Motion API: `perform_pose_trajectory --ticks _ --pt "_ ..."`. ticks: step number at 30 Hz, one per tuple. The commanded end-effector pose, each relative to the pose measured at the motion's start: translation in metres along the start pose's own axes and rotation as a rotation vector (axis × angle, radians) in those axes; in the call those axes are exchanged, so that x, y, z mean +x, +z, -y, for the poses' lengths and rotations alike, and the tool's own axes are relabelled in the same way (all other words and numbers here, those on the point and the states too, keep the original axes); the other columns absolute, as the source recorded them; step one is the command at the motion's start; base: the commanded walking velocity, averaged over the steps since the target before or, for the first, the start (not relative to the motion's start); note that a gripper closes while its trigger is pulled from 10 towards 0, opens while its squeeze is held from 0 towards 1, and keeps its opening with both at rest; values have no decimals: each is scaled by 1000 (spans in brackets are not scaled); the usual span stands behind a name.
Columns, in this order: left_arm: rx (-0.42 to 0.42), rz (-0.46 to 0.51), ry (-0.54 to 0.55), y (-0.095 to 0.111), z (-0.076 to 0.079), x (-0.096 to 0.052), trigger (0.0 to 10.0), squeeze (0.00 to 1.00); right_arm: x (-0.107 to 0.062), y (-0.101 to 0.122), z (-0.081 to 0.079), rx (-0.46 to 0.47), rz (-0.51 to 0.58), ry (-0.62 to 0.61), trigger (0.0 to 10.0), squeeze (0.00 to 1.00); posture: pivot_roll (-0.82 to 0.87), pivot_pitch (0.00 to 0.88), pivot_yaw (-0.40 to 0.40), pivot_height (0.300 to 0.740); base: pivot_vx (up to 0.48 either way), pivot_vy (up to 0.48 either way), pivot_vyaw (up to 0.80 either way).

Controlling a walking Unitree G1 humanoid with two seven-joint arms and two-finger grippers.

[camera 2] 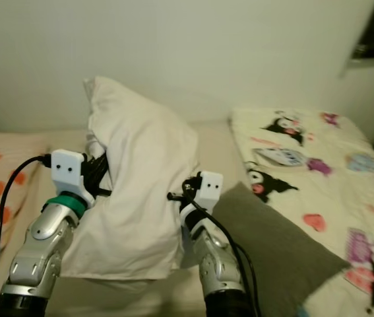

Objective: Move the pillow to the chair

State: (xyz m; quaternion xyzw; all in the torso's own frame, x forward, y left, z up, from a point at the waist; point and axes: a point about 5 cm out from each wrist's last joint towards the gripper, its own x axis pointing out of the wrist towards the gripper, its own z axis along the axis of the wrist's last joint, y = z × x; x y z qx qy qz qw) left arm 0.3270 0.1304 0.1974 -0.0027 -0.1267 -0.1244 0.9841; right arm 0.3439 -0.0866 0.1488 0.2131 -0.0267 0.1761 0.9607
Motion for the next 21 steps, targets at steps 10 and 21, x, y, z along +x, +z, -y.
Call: perform_pose_trajectory --ticks 10,21 --pt "30 91 -87 21 17 10 10000 0 8 23 -26 19 104 71 10000 0 59 0 86 740 0 0 -800" --pt "13 130 -108 32 24 19 10000 0 9 37 -27 37 164 62 10000 0 44 0 93 740 0 0 -800"
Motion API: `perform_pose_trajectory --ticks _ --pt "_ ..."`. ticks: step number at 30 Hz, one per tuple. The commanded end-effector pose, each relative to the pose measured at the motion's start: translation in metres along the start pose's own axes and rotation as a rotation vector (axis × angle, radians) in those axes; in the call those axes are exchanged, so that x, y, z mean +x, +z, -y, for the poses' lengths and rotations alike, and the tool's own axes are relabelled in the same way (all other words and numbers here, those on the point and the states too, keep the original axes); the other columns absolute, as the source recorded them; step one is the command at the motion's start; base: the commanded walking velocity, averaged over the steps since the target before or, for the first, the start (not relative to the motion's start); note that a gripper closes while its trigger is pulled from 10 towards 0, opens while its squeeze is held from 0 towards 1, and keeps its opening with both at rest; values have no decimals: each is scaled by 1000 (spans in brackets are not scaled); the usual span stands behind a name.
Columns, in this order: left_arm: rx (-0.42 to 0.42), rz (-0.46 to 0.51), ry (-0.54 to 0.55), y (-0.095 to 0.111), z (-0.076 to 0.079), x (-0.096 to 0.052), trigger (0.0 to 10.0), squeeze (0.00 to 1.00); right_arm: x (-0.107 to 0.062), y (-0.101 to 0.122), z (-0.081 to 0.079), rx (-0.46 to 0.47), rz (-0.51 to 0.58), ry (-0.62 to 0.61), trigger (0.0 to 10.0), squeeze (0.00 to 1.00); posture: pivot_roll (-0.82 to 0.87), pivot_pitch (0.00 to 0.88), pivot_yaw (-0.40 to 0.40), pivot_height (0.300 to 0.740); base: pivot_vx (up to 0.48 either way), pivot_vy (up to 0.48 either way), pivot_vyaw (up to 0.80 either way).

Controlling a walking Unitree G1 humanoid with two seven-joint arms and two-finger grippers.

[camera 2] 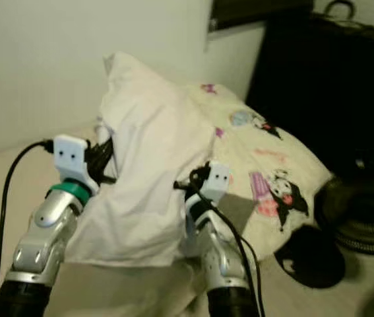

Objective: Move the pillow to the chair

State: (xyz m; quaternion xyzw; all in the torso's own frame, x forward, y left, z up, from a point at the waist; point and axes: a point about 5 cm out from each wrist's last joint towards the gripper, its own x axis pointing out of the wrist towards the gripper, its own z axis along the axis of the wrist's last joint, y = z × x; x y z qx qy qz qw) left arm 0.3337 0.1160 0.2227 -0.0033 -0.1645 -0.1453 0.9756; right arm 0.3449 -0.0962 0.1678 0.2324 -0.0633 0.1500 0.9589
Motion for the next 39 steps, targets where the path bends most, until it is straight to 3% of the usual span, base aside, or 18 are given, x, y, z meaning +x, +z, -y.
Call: perform_pose_trajectory --ticks 1,19,39 --pt "9 49 -71 8 14 4 10000 0 10 15 -28 18 76 97 10000 0 44 0 93 740 0 0 -800" --pt "-26 18 -82 0 22 2 10000 0 4 18 -28 -5 81 87 10000 0 31 0 111 740 0 0 -800" --pt "-34 41 -41 3 21 0 10000 0 7 23 -32 -29 68 119 10000 0 27 0 71 740 0 0 -800"
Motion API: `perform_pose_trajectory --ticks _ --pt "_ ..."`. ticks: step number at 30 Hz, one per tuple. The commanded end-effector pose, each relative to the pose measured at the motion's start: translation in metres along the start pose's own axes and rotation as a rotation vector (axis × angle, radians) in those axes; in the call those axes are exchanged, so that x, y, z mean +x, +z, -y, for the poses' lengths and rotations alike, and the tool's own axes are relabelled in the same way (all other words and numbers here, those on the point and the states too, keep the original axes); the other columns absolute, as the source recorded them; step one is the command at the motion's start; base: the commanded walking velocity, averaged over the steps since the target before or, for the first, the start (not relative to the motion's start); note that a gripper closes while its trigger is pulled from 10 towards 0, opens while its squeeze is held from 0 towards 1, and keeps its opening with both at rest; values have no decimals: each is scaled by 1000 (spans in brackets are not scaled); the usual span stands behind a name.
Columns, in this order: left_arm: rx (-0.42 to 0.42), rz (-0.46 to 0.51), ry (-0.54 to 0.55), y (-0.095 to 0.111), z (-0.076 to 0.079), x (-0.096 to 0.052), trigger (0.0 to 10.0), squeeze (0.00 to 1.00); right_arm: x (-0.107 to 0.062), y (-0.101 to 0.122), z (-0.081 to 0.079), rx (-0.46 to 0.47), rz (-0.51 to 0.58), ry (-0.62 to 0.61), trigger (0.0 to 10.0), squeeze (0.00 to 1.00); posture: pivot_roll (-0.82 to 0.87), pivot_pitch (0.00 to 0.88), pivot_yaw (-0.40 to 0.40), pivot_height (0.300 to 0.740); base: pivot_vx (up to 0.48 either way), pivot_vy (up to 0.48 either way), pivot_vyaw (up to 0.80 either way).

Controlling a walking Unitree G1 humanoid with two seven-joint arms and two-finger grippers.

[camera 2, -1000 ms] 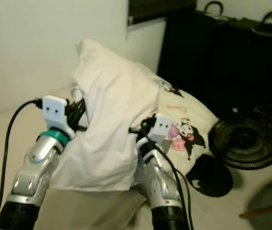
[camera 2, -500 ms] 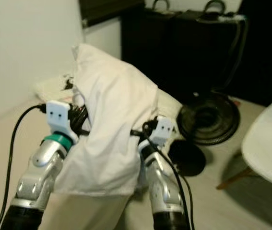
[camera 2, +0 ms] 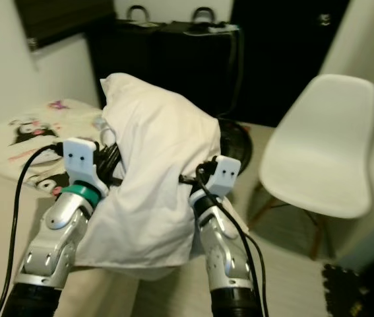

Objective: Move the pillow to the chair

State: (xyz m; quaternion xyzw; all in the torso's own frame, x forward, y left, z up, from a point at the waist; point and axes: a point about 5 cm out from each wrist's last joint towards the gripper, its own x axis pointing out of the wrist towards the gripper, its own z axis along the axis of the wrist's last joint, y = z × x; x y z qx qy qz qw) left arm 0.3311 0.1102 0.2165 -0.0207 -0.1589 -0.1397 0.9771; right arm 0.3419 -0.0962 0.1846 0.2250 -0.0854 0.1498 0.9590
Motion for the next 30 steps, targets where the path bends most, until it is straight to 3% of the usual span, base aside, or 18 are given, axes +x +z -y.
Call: perform_pose_trajectory --ticks 1,30 --pt "-1 47 -59 7 15 2 10000 0 8 8 -24 -6 29 108 10000 0 27 0 71 740 0 0 -800" --pt "-3 12 -78 -3 22 -3 10000 0 6 3 -28 -47 1 129 10000 0 15 0 72 740 0 0 -800"
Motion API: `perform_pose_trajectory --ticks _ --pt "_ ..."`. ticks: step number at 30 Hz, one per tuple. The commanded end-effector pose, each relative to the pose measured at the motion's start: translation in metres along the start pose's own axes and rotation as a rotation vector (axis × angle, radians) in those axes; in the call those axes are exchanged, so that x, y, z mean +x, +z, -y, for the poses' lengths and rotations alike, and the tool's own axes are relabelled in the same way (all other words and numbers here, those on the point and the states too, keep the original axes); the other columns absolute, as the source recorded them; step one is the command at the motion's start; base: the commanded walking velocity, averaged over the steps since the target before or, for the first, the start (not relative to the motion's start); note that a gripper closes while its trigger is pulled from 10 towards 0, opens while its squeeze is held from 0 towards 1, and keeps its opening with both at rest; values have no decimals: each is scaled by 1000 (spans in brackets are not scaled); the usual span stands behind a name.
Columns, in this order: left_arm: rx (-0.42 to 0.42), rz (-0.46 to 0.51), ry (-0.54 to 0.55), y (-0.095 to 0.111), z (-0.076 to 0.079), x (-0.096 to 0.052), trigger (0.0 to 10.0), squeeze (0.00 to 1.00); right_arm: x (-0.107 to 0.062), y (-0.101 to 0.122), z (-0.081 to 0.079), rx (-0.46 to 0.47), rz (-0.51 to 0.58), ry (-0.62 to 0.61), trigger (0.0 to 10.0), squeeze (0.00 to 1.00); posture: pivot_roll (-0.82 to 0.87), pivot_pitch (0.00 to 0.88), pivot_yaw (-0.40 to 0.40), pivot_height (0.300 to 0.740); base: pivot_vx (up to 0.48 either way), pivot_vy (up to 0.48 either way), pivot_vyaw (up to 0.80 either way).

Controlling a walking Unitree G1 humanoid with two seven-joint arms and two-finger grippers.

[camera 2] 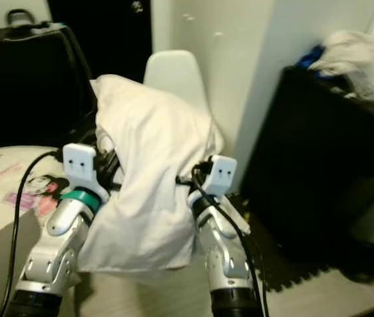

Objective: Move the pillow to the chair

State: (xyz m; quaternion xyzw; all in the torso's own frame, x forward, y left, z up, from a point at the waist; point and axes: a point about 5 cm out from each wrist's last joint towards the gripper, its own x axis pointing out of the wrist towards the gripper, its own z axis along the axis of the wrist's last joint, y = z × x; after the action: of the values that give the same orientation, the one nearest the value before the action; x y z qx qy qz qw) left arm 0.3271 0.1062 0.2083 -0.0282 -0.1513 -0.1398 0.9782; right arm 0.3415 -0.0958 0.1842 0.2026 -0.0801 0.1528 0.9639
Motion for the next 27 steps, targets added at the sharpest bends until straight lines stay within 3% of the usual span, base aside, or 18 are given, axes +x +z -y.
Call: perform_pose_trajectory --ticks 1,11,27 --pt "12 21 -81 3 17 2 10000 0 7 4 -27 -10 18 125 10000 0 16 0 71 740 0 0 -800" --pt "-24 -43 -112 -6 24 0 10000 0 5 -2 -27 -37 -9 128 10000 0 8 0 72 740 0 0 -800" --pt "-15 -46 -109 -6 23 0 10000 0 3 -5 -26 -54 -17 126 10000 0 8 0 77 740 0 0 -800"
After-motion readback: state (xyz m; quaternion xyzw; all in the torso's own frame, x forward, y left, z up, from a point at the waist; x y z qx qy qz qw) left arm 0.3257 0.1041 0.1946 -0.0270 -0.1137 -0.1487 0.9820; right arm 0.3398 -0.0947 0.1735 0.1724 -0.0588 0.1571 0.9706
